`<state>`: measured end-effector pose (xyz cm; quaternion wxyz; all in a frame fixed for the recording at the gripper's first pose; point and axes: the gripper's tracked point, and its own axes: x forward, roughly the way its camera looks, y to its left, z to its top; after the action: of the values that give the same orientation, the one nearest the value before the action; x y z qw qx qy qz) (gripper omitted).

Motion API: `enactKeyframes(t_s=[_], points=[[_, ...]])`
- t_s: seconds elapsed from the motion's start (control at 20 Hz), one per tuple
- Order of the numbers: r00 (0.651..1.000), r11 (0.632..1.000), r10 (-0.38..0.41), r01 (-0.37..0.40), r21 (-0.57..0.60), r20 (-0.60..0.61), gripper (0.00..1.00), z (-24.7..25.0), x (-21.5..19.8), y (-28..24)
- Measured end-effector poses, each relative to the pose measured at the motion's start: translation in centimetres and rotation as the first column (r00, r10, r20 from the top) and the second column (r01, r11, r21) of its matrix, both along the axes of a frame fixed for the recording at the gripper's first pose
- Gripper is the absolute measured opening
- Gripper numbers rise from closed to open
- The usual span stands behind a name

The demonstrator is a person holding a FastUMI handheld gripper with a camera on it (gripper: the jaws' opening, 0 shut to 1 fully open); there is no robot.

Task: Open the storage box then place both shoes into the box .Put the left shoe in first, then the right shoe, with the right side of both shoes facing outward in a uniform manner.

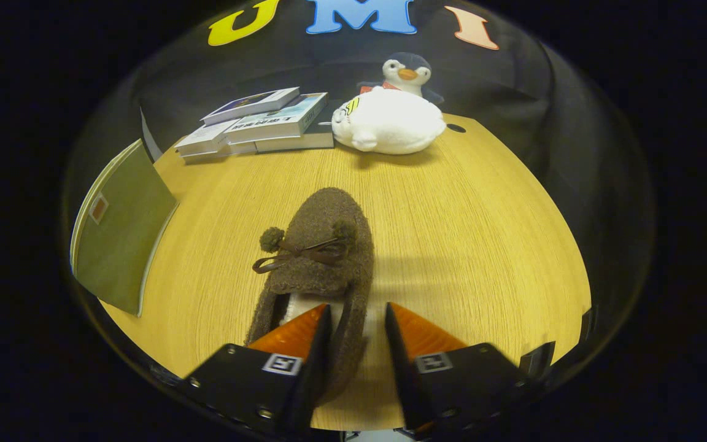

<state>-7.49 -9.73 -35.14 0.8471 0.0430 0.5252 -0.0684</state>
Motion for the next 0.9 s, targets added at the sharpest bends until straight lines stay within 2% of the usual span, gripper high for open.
enactKeyframes(t_s=[0.05, 0.1, 0.15, 0.2, 0.45, 0.9], points=[[1.000, 1.000, -0.004, 0.004, 0.010, -0.013, 0.16, -0.5, -0.1, 0.4], [1.000, 1.000, -0.004, 0.004, 0.003, -0.016, 0.21, 0.0, -0.1, 0.1], [0.999, 0.999, -0.042, 0.041, -0.029, -0.006, 0.11, -0.2, 0.0, -0.6], [0.997, 0.997, -0.072, 0.072, -0.002, -0.010, 0.01, 0.0, 0.0, -0.3], [0.981, 0.975, -0.192, 0.194, 0.108, -0.029, 0.01, 1.1, 0.0, 0.6], [0.972, 0.958, -0.231, 0.220, 0.186, 0.042, 0.01, 6.3, 2.5, 4.4]])
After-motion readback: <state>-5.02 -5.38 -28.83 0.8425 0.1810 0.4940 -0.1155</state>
